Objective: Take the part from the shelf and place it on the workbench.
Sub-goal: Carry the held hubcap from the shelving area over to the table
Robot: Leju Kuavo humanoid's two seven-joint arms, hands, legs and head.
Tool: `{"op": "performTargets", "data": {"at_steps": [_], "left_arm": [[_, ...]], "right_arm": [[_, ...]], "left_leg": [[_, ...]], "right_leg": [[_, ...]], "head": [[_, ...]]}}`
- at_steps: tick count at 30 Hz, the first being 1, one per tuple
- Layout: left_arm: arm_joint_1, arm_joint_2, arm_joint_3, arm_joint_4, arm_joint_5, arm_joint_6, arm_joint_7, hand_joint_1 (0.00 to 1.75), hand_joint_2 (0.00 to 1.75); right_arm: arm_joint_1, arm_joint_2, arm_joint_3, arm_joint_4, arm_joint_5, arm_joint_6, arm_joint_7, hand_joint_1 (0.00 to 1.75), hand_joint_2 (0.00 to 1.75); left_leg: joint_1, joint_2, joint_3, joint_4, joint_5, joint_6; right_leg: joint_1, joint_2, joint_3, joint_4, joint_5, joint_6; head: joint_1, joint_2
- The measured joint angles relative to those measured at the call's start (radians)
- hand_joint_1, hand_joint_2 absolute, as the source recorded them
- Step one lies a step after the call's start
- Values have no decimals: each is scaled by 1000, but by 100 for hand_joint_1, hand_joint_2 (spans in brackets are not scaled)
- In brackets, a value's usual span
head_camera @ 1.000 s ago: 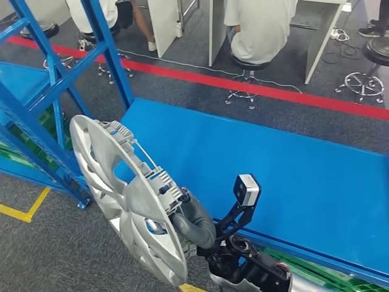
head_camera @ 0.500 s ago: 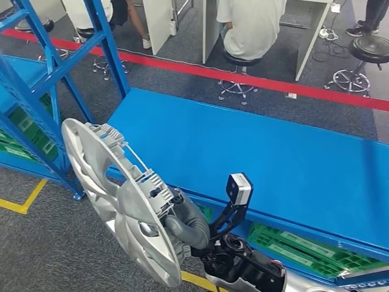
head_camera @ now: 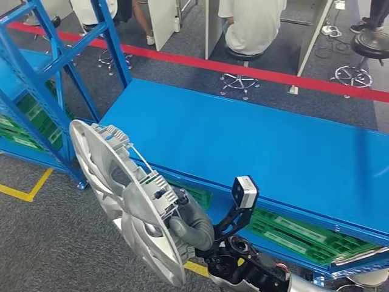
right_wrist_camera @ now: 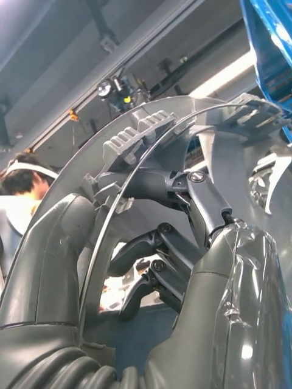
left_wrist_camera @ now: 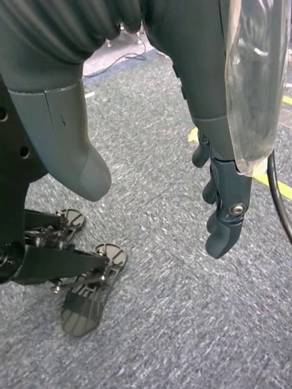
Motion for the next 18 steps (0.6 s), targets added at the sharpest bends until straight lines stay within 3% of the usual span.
{"op": "performTargets", "data": {"at_steps": [2, 4, 5, 6, 7, 8, 9, 11, 12, 15, 17, 18], "left_arm": [[0, 0, -4, 0, -2, -2, -1, 0, 175], [1, 0, -8, 0, -3, -2, -2, 0, 175], [1, 0, -10, 0, -3, -3, -2, 0, 175], [2, 0, -11, 0, -3, -3, -2, 0, 175], [3, 0, -11, 0, -3, -4, -2, 0, 175], [4, 0, -12, 0, -3, -4, -3, 0, 175], [4, 1, -12, 0, -3, -5, -3, 0, 175], [3, 2, -13, 0, -3, -5, -4, 0, 175], [2, 3, -13, 0, -3, -5, -5, 0, 175], [1, 2, -15, 1, -3, -6, -7, 0, 175], [1, 1, -18, 1, -1, -6, -8, 0, 175], [2, 0, -20, 1, 0, -7, -8, 0, 175]], "right_arm": [[0, 0, -1, 0, 5, -1, -1, 175, 175], [3, 0, -2, 0, 7, -2, -2, 175, 175], [5, 0, -2, 0, 7, -3, -2, 175, 175], [7, 0, -2, 0, 7, -3, -2, 175, 175], [8, 0, -2, 0, 7, -3, -2, 175, 175], [9, 0, -2, 0, 7, -3, -2, 175, 175], [9, 0, -2, 0, 8, -3, -2, 175, 175], [9, 0, -2, 0, 11, -3, -3, 175, 175], [9, 0, -2, 0, 14, -3, -3, 175, 175], [10, 0, -3, 0, 22, -2, -4, 175, 175], [10, 0, -5, -1, 25, 4, -5, 175, 175], [11, 0, -6, 0, 26, 7, -6, 175, 175]], "left_leg": [[4, -1, -33, 73, -55, -11], [5, -1, -94, 214, -136, -19], [6, -1, -118, 274, -159, -22], [6, -1, -126, 302, -160, -23], [5, -1, -114, 291, -142, -21], [5, -1, -82, 238, -109, -18], [4, 2, -39, 161, -73, -11], [-3, 12, 31, 29, -31, 2], [-7, 16, 45, -3, -27, 7], [-5, 8, 46, -22, -29, 19], [1, 0, 49, -31, -26, 28], [2, -4, 49, -32, -25, 31]], "right_leg": [[-2, -5, -7, -3, 11, -16], [-1, -10, -18, -2, 21, -23], [0, -12, -24, -1, 26, -24], [1, -14, -29, -1, 29, -23], [1, -15, -31, 0, 30, -23], [2, -17, -30, 0, 31, -22], [2, -19, -30, 0, 30, -21], [6, -25, -29, 0, 29, -16], [8, -28, -31, 1, 29, -12], [9, -35, -33, 5, 22, 4], [8, -27, -58, 63, -19, 15], [7, -20, -86, 124, -52, 18]], "head": [[-12, 0], [-27, 0], [-31, 0], [-33, 0], [-35, 0], [-36, 0], [-37, 0], [-40, 0], [-40, 0], [-37, 0], [-30, 0], [-25, 0]]}}
